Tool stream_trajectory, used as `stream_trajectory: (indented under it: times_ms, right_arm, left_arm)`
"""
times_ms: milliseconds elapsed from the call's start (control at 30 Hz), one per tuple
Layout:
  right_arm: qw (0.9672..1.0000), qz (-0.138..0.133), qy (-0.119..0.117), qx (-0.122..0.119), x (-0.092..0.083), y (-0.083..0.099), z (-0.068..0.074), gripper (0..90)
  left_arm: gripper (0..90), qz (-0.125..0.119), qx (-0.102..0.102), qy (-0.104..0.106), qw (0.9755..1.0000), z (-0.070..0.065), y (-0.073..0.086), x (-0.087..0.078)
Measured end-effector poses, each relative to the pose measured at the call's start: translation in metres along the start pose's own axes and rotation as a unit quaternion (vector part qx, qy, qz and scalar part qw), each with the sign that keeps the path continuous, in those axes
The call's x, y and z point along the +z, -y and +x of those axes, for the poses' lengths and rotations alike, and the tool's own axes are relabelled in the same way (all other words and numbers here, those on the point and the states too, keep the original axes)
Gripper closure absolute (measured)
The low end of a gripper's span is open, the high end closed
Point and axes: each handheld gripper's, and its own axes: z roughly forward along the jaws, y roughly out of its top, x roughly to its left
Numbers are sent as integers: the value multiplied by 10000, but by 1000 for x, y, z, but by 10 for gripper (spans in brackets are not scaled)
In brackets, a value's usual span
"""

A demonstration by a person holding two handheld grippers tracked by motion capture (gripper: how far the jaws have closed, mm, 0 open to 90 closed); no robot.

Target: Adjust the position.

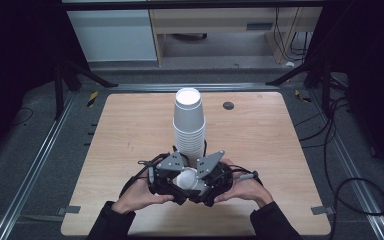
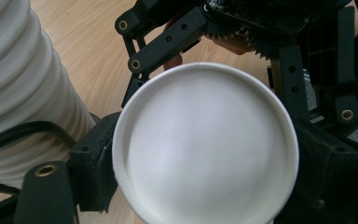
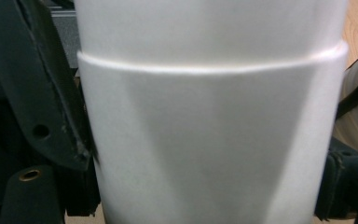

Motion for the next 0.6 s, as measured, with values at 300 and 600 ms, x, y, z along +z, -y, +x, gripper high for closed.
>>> stream_trajectory:
  times_ms: [300, 600]
  right_arm:
    - [10000, 11, 3, -15, 1, -1, 0, 167]
    - [10000, 29, 58, 32, 3, -3, -1, 153]
  left_arm:
    - [219, 16, -40, 23, 10000, 1, 0, -2]
    - [224, -75, -90, -47, 9999, 1, 2, -4]
